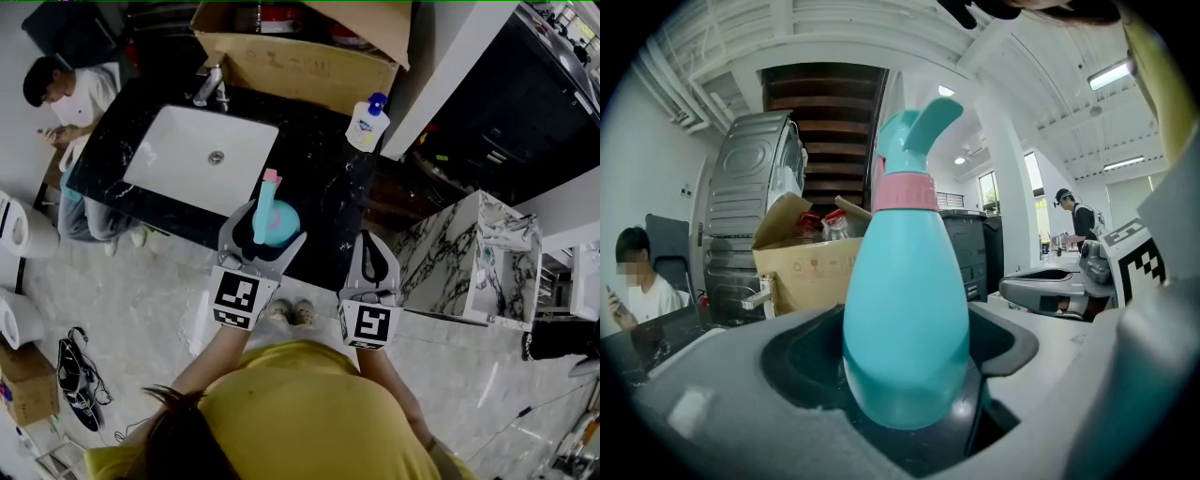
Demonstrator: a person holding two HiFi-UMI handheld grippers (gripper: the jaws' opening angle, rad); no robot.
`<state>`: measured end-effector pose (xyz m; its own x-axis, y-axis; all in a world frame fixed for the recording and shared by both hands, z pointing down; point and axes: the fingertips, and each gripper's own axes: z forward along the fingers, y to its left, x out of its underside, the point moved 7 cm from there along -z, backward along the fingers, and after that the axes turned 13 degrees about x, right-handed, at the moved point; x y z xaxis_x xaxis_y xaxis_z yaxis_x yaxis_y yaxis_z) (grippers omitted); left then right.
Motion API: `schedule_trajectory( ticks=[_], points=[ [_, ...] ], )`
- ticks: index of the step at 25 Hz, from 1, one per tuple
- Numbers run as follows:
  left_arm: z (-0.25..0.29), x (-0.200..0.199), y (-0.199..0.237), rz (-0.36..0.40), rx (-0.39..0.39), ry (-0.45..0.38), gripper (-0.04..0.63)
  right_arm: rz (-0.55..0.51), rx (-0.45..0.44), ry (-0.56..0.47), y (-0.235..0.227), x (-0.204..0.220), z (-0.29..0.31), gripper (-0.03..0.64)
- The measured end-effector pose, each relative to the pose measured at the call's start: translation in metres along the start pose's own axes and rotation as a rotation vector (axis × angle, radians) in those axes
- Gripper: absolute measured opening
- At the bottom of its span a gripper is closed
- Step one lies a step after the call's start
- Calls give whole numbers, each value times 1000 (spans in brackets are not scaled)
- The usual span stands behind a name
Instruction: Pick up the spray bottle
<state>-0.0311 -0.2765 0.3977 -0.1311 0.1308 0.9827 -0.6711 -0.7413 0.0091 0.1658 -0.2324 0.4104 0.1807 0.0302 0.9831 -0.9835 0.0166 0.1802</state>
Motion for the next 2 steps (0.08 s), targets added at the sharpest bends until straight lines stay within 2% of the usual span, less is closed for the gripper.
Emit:
schedule_trajectory(
  ticks=[2],
  points=[
    [-1, 1, 0, -2, 2, 2, 396, -2, -3, -1, 2, -1, 0, -3]
  ],
)
